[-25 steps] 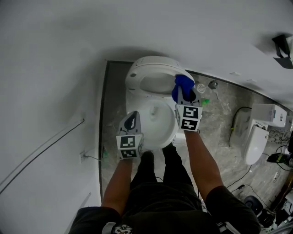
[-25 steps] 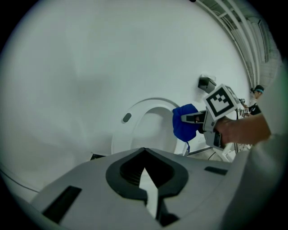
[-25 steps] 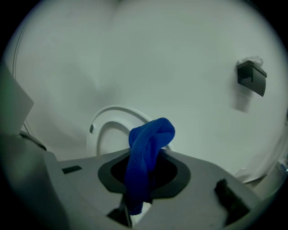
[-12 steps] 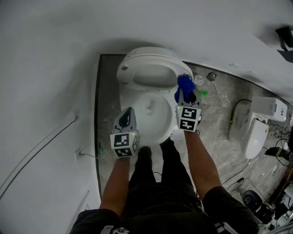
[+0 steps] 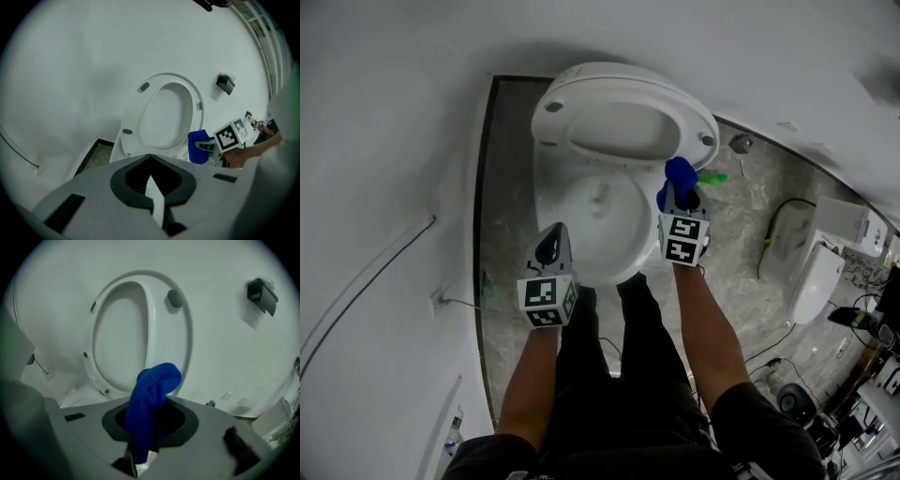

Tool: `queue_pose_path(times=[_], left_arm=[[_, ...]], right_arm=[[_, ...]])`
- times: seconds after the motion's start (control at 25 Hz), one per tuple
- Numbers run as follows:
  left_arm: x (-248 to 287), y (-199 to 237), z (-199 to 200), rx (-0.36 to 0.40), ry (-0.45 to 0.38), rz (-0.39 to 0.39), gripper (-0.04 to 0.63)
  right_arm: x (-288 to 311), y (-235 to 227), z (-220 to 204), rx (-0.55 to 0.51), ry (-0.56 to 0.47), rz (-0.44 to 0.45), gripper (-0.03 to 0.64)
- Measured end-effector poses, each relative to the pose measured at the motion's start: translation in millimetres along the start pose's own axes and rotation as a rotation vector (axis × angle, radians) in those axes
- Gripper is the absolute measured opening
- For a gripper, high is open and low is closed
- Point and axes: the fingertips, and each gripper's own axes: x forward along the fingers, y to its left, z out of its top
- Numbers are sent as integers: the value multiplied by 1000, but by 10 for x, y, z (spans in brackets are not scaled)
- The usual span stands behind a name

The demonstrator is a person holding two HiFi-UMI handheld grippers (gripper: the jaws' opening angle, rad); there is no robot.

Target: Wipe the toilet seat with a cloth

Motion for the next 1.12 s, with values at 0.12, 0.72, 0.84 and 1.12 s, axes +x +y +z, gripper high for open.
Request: queue_pose_path(times=[0.12, 0.72, 0.84, 1.12], left_arm=[[-14, -19, -216, -23, 24, -8, 0], [-140, 311, -656, -106, 84, 40, 0], [-159, 408, -611, -114, 74, 51, 0], [-227, 595, -624, -130, 66, 56, 0]], right_arm=[[149, 63, -190, -25, 39, 10, 78], [832, 852, -711, -170, 222, 135, 78], [930, 1186, -661, -263, 210, 197, 78], [1157, 1709, -544, -276, 229, 256, 78]])
